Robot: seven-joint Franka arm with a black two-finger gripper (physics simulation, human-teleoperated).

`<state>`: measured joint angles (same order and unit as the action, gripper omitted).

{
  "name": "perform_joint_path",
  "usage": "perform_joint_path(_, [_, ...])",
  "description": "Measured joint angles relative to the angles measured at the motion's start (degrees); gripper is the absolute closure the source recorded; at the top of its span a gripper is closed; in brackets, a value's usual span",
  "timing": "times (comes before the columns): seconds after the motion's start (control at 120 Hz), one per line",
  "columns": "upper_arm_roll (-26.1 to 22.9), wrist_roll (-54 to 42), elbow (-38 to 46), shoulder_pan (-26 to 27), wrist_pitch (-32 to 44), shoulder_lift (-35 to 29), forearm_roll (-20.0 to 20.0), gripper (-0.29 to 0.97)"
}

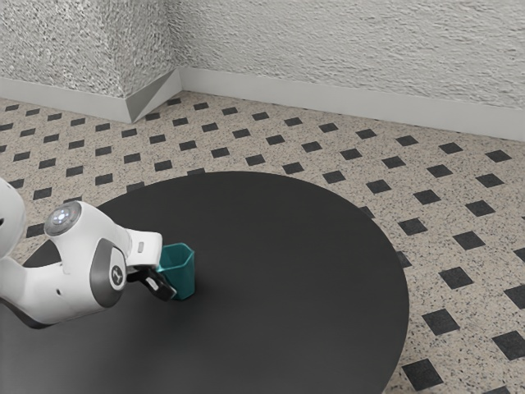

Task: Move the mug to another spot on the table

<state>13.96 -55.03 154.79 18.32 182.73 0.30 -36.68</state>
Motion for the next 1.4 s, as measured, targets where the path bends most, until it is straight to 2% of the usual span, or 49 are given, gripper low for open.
perform_joint_path(0.267, [1.79,0.63,1.99,2.31,-6.69,-2.66,-0.74,0.05])
perform_joint_path(0.667, [2.16,1.75,7.15,1.00,-10.75,-7.46,-0.93,0.02])
perform_joint_path(0.833, [2.74,2.08,5.84,-0.79,-15.98,-7.26,-0.20,0.02])
perform_joint_path(0.867, [2.82,2.62,4.64,-2.77,-18.64,-6.94,2.30,0.02])
perform_joint_path(0.925, [2.88,5.46,1.93,-5.11,-25.17,-9.15,11.73,0.02])
perform_joint_path(1.008, [2.77,10.08,-1.53,-5.75,-34.37,-13.45,22.41,0.02])
perform_joint_path(1.083, [2.52,14.38,-4.33,-5.72,-42.50,-17.53,29.08,0.02])
perform_joint_path(1.208, [1.64,20.56,-9.59,-5.20,-52.79,-20.83,34.55,0.02])
perform_joint_path(1.333, [1.21,25.62,-15.94,-5.10,-58.81,-20.80,36.46,0.02])
perform_joint_path(1.4, [1.23,28.03,-21.81,-4.98,-62.48,-18.42,36.88,0.02])
